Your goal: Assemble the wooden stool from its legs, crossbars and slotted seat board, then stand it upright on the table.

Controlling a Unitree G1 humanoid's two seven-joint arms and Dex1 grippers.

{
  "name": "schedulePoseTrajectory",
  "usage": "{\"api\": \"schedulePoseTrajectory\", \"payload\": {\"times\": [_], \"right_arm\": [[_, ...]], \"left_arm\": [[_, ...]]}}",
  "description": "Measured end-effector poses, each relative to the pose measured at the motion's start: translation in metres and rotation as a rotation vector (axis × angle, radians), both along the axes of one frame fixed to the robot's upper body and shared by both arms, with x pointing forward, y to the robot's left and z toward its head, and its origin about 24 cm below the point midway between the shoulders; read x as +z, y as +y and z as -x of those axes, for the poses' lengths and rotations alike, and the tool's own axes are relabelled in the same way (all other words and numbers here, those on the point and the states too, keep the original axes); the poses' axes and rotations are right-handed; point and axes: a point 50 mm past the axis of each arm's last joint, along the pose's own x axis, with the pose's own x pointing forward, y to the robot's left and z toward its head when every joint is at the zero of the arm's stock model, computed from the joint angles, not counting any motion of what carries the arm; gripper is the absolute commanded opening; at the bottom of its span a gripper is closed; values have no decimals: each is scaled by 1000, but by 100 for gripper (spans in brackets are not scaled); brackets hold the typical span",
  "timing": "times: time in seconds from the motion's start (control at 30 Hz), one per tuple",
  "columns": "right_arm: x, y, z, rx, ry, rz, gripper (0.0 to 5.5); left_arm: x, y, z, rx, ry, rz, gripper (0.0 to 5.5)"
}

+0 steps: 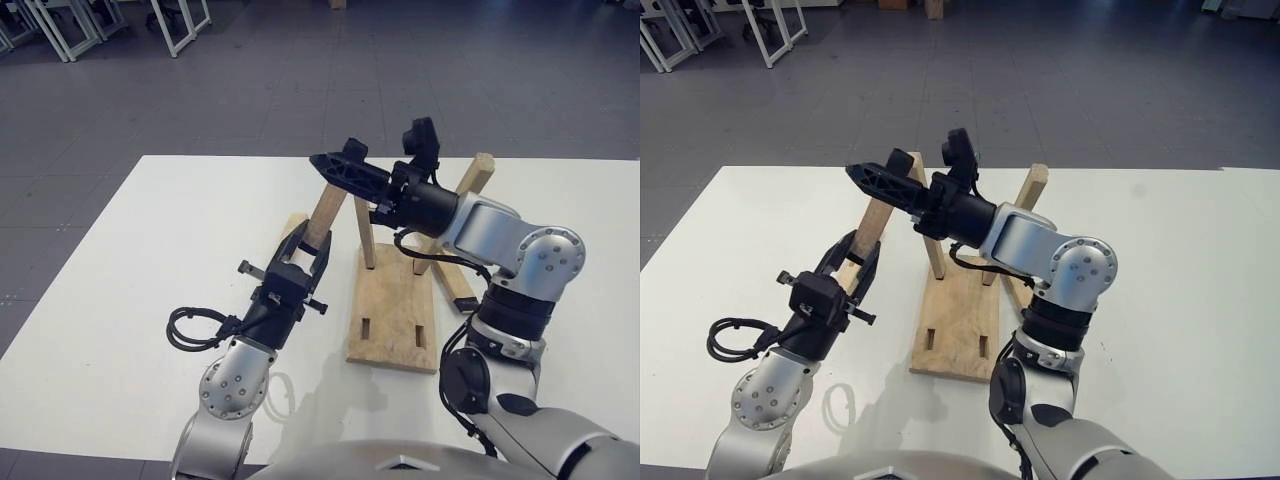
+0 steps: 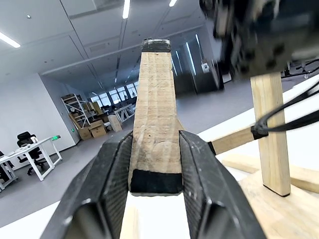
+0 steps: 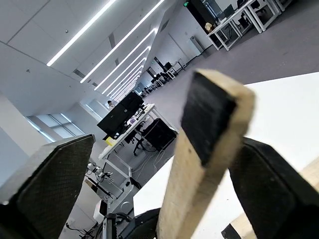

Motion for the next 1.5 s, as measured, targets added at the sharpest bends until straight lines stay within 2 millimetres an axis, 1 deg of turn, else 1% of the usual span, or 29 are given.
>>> {"api": "schedulePoseTrajectory", "payload": {"times": [0.13, 0.27, 0.47, 0.53, 0.67, 0.73, 0.8, 0.83, 0.93, 1.0, 1.1, 1.2, 1.27, 1.37, 1.5], "right_arm": [[4, -2, 0, 25, 0, -62, 325], [11, -1, 5, 84, -20, -104, 248], [13, 1, 6, 76, -19, -87, 123], [11, 0, 5, 55, -17, -71, 103], [8, -3, 4, 10, -44, -37, 86], [8, -4, 1, -46, -78, 6, 85], [5, -4, -3, -96, -99, 60, 139], [-4, -2, -5, -102, -76, 113, 159], [-7, -2, -7, -115, -88, 132, 225], [-10, -2, -7, -121, -91, 147, 230], [-11, -2, -7, -118, -87, 139, 176], [-10, -4, -10, -116, -54, 85, 110], [-8, -4, -12, -119, -40, 58, 75], [-6, -1, -11, -89, -5, 9, 50], [-6, 0, -12, -79, 20, 4, 48]], "left_arm": [[3, 0, 0, -9, -32, 15, 132], [-5, 0, -3, -10, 9, 6, 132], [-6, -1, -2, -31, 18, 0, 132], [-6, -1, -2, -39, 28, -5, 132], [-3, -3, -2, -47, 62, -5, 132], [-1, -5, -5, -47, 84, -4, 132], [2, -6, -7, -46, 82, 5, 132], [15, -9, -7, -55, 18, 27, 132], [17, -10, -7, -57, 11, 33, 132], [16, -10, -6, -59, 15, 31, 132], [15, -11, -6, -56, 21, 28, 132], [11, -10, -4, -53, 38, 28, 132], [10, -10, -3, -49, 40, 31, 132], [7, -8, -3, -43, 34, 56, 132], [5, -7, -3, -44, 35, 62, 132]]}}
